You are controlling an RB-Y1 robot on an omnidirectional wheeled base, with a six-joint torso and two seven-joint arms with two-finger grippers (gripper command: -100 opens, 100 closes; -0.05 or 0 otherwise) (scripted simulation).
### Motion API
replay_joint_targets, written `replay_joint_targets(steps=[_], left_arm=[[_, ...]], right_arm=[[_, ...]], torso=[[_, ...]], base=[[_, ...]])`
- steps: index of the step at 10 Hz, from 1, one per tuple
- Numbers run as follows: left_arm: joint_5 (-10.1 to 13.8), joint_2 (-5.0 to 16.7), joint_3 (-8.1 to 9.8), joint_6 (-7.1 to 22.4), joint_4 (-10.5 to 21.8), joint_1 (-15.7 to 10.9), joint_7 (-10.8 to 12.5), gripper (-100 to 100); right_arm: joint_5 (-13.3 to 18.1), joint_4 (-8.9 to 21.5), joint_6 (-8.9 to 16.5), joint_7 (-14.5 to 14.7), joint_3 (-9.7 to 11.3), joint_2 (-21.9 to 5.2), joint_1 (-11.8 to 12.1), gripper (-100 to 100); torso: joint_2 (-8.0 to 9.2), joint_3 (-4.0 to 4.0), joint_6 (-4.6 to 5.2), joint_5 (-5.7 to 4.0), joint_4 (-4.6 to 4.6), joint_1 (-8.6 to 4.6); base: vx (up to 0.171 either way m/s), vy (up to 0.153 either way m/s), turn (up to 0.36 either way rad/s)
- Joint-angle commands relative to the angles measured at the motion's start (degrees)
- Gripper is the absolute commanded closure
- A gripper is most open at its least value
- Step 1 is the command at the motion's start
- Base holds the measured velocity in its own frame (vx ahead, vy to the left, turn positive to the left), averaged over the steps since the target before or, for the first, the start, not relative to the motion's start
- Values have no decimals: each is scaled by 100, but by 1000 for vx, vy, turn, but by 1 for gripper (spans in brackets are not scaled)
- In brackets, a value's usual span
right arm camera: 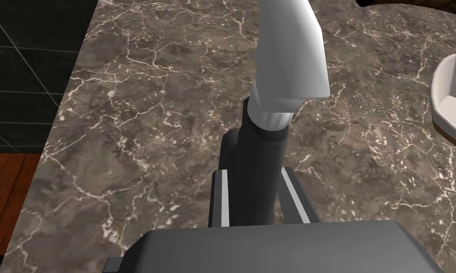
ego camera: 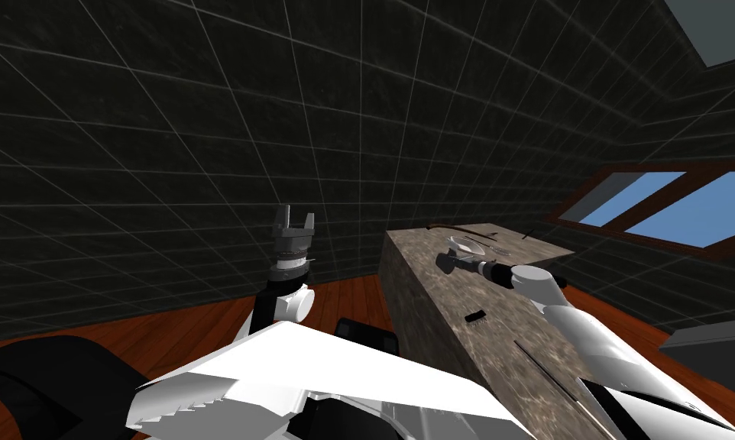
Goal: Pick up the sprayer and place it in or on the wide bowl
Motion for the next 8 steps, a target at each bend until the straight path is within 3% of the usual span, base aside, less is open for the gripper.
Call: replay_joint_targets(steps=[1, 2, 8], left_arm=[[0, 0, 0, 0, 0, 0, 0, 0], [0, 0, 0, 0, 0, 0, 0, 0], [0, 1, 1, 0, 0, 1, 0, 0]], right_arm=[[286, 2, 0, 10, -23, -77, 88, 100], [341, 2, 0, 10, -23, -77, 88, 100], [1439, 306, -80, 346, -232, -347, 141, 100]], torso=[[0, 0, 0, 0, 0, 0], [2, -2, 10, -5, -7, -13], [-38, -34, 19, -17, -32, -59]], base=[[-14, 56, -13], [-11, 42, -28], [27, 51, -11]])
